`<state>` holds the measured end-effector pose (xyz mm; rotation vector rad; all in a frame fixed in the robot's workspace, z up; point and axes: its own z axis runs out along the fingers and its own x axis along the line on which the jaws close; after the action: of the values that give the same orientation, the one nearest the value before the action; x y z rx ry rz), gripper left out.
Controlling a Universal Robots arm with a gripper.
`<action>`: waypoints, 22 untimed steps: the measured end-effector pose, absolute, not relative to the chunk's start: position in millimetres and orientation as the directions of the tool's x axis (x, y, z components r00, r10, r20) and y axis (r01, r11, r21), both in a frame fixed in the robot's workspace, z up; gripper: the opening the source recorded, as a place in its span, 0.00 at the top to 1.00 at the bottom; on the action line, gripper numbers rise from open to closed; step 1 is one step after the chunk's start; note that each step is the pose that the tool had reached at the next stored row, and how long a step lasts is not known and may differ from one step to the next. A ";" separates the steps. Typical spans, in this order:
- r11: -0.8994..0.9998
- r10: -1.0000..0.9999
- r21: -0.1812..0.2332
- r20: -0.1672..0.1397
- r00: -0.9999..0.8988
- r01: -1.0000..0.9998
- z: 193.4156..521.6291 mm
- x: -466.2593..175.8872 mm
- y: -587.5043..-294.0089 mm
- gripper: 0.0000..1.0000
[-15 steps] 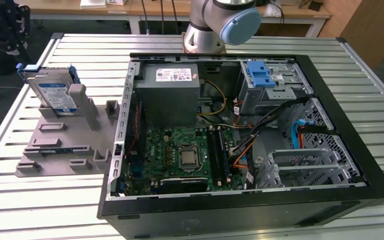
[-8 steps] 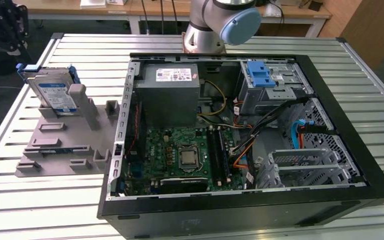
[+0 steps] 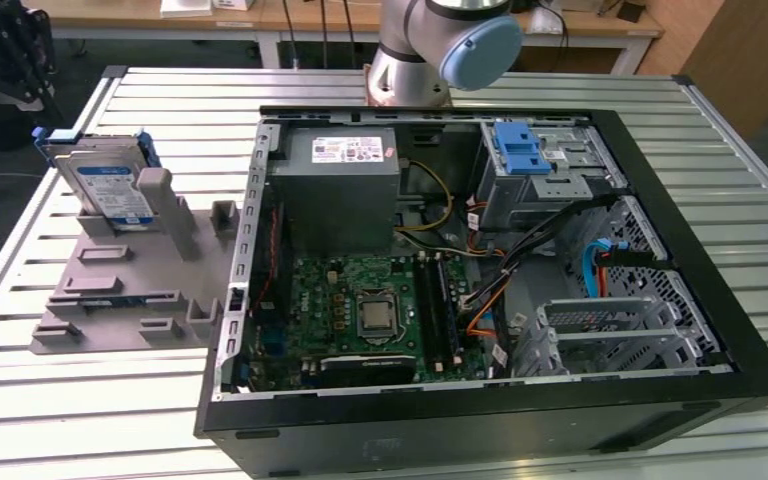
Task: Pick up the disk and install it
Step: 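Pick up the disk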
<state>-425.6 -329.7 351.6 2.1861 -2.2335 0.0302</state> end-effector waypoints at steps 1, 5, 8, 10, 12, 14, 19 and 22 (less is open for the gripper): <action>0.021 -0.999 -0.002 0.025 -0.021 -1.000 351.6 -425.6 -329.7 0.89; 0.021 -0.999 -0.003 0.025 -0.021 -1.000 351.6 -425.6 -329.7 0.71; 0.020 -0.999 -0.002 0.025 -0.020 -1.000 351.6 -425.7 -329.7 0.59; 0.020 -0.999 -0.003 0.025 -0.020 -1.000 351.1 -425.7 -329.7 0.53; 0.020 -0.999 -0.003 0.025 -0.020 -1.000 350.1 -425.6 -329.7 0.42; 0.020 -0.999 -0.002 0.025 -0.020 -1.000 348.3 -425.6 -329.7 0.42; 0.020 -0.999 -0.002 0.025 -0.020 -1.000 341.1 -425.7 -327.6 0.35; 0.022 -0.999 -0.003 0.025 -0.022 -1.000 337.9 -425.7 -325.5 0.35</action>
<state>-425.7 -325.5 337.9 2.1857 -2.2339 0.0302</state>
